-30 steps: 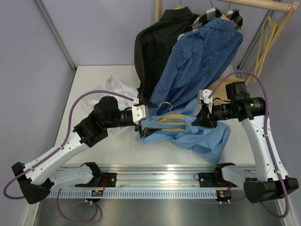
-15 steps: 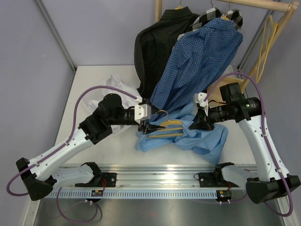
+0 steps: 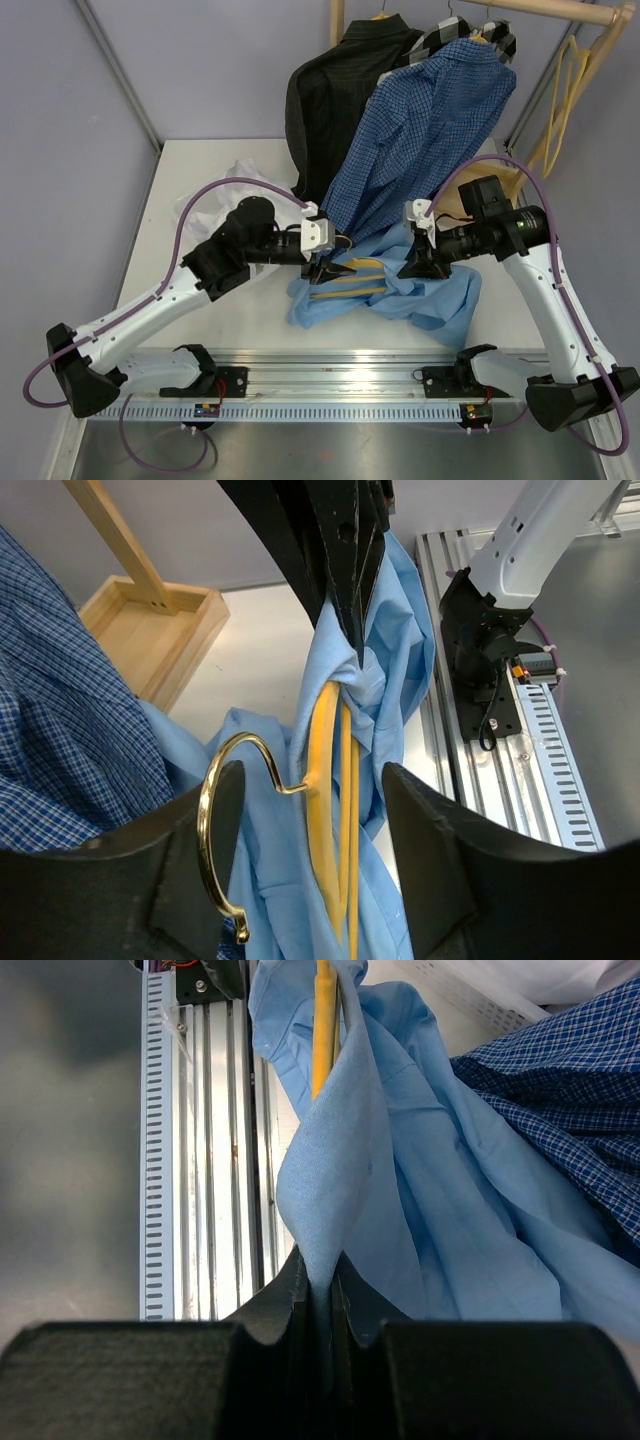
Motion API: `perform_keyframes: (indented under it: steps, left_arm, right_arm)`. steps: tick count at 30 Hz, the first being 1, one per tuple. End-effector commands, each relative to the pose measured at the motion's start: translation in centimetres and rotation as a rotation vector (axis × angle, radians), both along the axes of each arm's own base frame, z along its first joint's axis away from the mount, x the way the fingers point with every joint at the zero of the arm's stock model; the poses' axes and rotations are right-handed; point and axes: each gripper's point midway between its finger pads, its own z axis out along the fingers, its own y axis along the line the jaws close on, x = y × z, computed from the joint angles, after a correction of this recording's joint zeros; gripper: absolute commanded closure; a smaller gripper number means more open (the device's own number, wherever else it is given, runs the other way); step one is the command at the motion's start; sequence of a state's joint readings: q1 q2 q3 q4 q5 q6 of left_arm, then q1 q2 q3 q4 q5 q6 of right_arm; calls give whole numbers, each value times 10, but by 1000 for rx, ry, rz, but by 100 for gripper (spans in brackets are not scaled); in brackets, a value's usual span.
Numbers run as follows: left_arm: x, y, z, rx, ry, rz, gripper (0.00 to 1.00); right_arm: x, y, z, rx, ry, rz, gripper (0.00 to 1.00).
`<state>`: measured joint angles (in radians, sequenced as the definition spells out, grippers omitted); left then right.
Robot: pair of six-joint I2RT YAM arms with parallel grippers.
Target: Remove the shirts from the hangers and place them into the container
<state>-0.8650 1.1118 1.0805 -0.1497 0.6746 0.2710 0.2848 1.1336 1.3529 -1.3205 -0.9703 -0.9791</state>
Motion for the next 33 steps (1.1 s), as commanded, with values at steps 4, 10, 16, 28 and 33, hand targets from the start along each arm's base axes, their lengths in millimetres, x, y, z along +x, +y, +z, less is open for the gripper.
perform_keyframes:
  steps: [4, 10, 16, 28, 33]
  left_arm:
    - [-1, -6, 20, -38, -32, -28, 58]
    - [3, -9, 21, -43, -12, -15, 84]
    - [12, -8, 19, -43, 58, 63, 100]
    - [25, 4, 6, -82, 296, 273, 100]
    - [31, 3, 8, -108, 451, 340, 100]
  right_arm:
    - [-4, 9, 3, 35, 15, 30, 100]
    - [-3, 9, -2, 16, 15, 21, 100]
    - [2, 8, -4, 7, 11, -10, 86]
    - [51, -10, 42, -36, -51, -395, 14]
    - [48, -14, 67, -6, -50, -458, 15]
